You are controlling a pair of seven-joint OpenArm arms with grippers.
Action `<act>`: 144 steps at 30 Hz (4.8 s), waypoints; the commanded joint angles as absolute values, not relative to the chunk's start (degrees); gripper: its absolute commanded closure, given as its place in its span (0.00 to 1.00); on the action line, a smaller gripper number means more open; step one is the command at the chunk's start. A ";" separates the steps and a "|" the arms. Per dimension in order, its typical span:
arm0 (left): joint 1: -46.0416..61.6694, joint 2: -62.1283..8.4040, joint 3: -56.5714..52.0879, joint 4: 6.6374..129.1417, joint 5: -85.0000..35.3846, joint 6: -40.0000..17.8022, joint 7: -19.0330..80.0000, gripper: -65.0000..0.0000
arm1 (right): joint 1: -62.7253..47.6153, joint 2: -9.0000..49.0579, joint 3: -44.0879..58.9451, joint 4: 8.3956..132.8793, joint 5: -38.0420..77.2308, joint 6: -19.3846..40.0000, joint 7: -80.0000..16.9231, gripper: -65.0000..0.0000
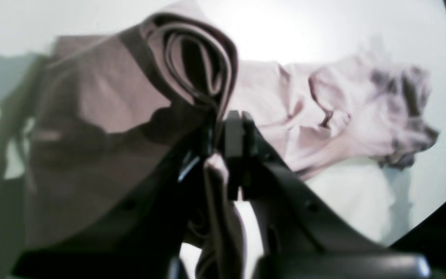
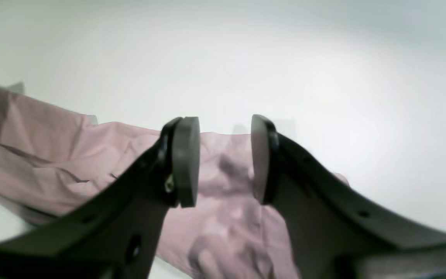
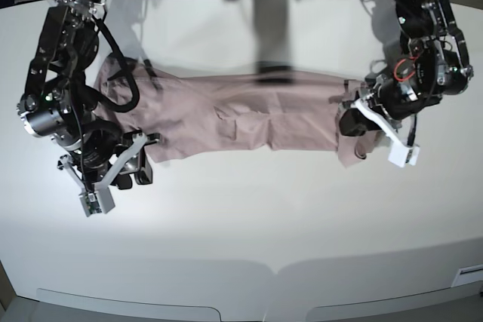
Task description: Fold the T-shirt properly
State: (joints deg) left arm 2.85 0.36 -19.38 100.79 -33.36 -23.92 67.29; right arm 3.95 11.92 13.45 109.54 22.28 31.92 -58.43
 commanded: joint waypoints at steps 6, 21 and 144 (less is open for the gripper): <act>2.04 0.32 -11.79 102.00 -32.67 -20.23 61.93 1.00 | 5.06 12.36 13.54 110.63 22.79 32.18 -57.30 0.65; 1.76 6.61 -1.72 102.00 -25.82 -18.00 57.60 1.00 | 5.06 12.36 13.54 110.63 22.79 32.18 -57.30 0.65; 5.52 1.87 13.91 95.74 -0.56 -20.56 41.50 0.62 | 4.14 19.55 34.81 72.49 57.89 40.00 -70.15 1.00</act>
